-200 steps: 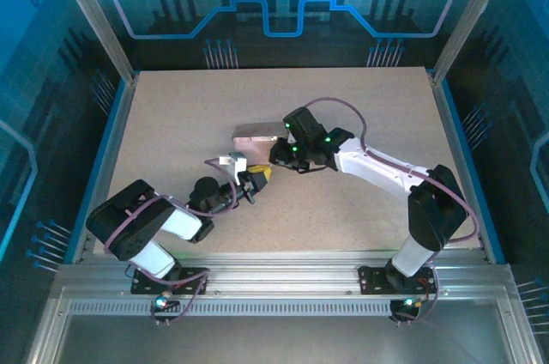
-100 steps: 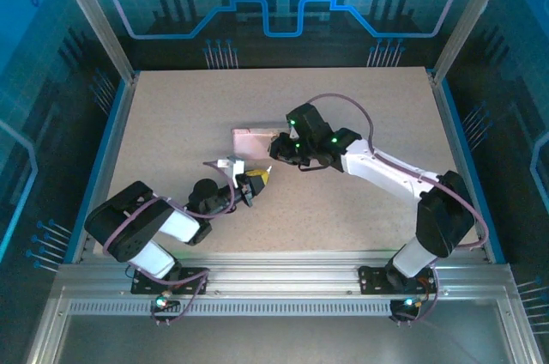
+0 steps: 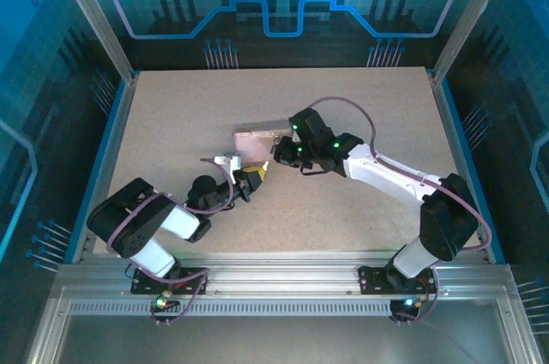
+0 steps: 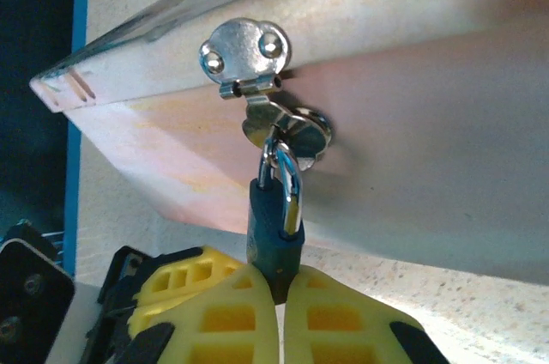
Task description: Unlock a padlock with a key
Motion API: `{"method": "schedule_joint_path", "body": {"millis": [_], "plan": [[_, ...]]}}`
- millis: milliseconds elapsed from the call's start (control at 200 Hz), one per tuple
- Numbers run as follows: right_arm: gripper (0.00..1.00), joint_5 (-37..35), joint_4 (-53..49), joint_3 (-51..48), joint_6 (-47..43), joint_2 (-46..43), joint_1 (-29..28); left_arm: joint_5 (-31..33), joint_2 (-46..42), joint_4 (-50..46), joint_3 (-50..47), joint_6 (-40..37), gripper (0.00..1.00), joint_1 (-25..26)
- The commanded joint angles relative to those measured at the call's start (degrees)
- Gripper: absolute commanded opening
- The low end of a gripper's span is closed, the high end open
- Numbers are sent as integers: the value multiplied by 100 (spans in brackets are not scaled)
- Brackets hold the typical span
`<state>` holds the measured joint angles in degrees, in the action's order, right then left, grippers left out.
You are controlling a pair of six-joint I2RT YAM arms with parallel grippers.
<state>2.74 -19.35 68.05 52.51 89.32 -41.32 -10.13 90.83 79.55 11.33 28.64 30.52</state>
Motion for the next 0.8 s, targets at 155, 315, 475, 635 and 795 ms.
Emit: {"method": "schedule_joint_path", "body": {"millis": [155, 315, 475, 635, 795], "plan": [[9, -1439, 731, -776, -582, -134, -449, 67, -134, 61, -432, -47, 0, -29], [9, -1916, 964, -1148, -654, -181, -696, 138, -348, 62, -681, -117, 0, -36], [10, -2036, 1214, -1545, -619, -209, -781, 153, -524, 61, -867, -136, 0, -29], [10, -1959, 1458, -1918, -624, -134, -816, 134, -708, 29, -1003, -198, 0, -37], [12, -2005, 1470, -2093, -697, -149, -864, 121, -1040, -276, -1019, -285, 0, -29]]}}
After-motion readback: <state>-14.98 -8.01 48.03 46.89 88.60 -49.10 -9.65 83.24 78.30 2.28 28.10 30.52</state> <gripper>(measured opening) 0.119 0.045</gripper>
